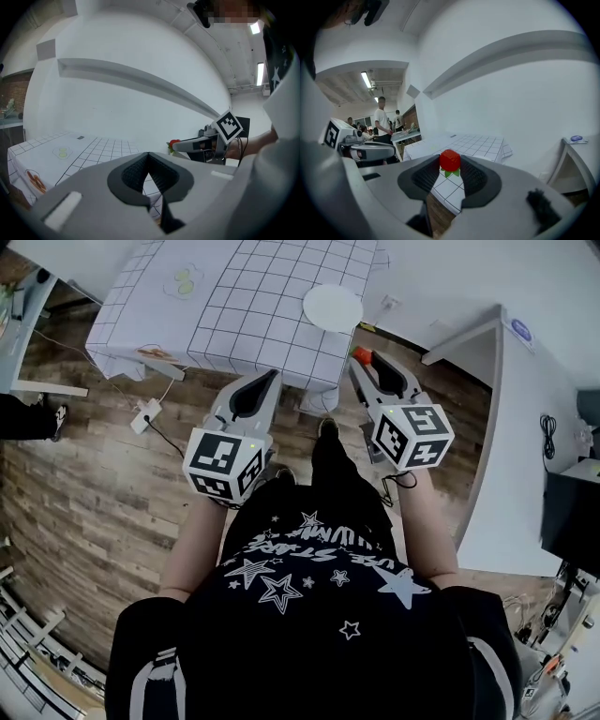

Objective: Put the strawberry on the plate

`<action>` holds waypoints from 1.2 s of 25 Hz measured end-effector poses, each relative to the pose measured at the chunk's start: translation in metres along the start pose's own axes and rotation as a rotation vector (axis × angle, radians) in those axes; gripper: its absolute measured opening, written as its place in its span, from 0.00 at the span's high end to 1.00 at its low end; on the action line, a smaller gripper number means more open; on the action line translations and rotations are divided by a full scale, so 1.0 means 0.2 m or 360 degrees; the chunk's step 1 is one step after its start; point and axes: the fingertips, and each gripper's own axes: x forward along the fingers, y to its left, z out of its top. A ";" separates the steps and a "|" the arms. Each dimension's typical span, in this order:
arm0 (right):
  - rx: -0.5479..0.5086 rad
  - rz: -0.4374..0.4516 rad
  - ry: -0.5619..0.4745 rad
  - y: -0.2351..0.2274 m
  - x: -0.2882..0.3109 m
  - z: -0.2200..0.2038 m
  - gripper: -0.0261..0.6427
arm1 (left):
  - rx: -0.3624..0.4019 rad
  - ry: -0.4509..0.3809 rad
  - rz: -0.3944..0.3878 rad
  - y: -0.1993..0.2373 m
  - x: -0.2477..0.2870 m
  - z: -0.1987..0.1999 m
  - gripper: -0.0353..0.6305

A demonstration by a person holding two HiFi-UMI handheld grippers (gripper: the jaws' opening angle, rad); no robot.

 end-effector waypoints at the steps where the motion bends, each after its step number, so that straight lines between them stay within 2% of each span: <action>1: -0.0002 0.0007 0.0009 -0.03 0.03 0.00 0.74 | 0.0005 0.0003 0.0012 0.02 0.02 0.01 0.93; 10: -0.0011 0.0087 -0.0021 -0.30 0.35 0.19 0.74 | 0.0012 0.0017 0.0128 0.18 0.31 0.10 0.93; 17: -0.0019 0.0148 0.0028 -0.46 0.53 0.23 0.74 | -0.0003 0.0023 0.0214 0.28 0.52 0.15 0.93; 30: -0.0135 0.0331 0.0322 -0.61 0.86 -0.03 0.74 | -0.0015 0.0123 0.0365 0.41 0.83 0.06 0.93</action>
